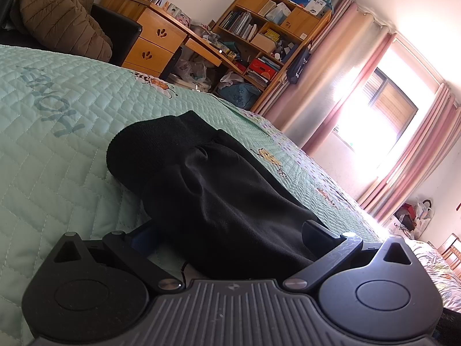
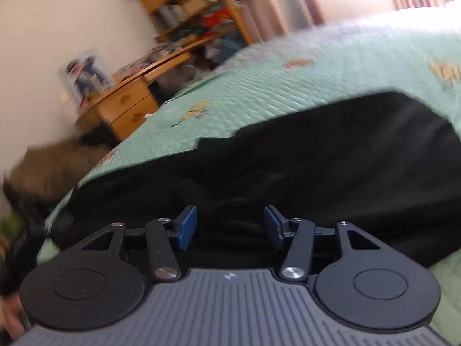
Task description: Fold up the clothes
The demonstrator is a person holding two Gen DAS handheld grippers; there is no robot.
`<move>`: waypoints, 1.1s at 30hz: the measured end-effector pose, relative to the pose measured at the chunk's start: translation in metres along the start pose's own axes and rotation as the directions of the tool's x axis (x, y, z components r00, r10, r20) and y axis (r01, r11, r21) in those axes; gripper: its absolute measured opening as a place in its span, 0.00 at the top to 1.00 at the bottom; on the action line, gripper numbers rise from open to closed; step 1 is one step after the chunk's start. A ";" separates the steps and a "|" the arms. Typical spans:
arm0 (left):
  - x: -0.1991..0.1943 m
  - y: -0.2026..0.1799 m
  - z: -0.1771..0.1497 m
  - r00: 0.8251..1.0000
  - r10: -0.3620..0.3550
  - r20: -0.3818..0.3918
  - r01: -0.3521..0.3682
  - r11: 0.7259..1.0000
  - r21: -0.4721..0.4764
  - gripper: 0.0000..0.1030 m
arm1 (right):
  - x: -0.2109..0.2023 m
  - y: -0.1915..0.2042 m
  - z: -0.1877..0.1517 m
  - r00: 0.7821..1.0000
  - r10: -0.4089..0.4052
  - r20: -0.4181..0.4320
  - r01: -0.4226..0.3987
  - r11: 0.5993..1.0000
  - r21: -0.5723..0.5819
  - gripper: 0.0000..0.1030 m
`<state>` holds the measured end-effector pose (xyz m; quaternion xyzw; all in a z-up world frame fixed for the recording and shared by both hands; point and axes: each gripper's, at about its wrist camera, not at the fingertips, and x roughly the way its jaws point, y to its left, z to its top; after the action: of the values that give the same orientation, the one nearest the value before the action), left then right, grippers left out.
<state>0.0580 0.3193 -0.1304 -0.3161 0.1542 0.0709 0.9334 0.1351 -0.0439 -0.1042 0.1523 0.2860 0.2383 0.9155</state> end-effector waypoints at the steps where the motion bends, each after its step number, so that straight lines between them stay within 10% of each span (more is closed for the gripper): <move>1: 0.000 0.000 0.000 1.000 0.001 0.000 -0.001 1.000 0.001 0.01 | -0.007 0.002 0.001 0.999 0.004 0.047 -0.005 1.000 0.012 0.47; 5: 0.000 0.000 0.000 1.000 0.001 -0.001 -0.001 1.000 0.001 0.01 | -0.005 0.003 0.025 0.985 -0.002 0.172 -0.009 0.998 0.065 0.41; 10: -0.001 0.000 0.000 1.000 -0.003 0.001 0.003 1.000 -0.003 0.01 | 0.059 -0.006 0.031 0.986 0.164 0.025 -0.164 0.938 0.305 0.41; 18: -0.001 0.001 0.000 1.000 -0.009 0.003 0.009 1.000 -0.007 0.01 | 0.015 0.015 0.019 0.977 0.146 0.156 -0.170 0.973 0.155 0.40; 24: -0.001 0.002 0.000 1.000 -0.018 0.008 0.018 1.000 -0.014 0.01 | 0.046 0.020 0.031 0.982 0.182 -0.051 -0.170 0.968 0.185 0.41; 33: 0.000 0.001 0.001 1.000 -0.020 0.006 0.020 1.000 -0.019 0.01 | -0.005 0.018 0.012 0.981 0.145 0.131 -0.167 0.970 0.177 0.39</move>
<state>0.0575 0.3211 -0.1302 -0.3264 0.1476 0.0642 0.9314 0.1323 -0.0334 -0.0849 0.2733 0.2401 0.2723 0.8908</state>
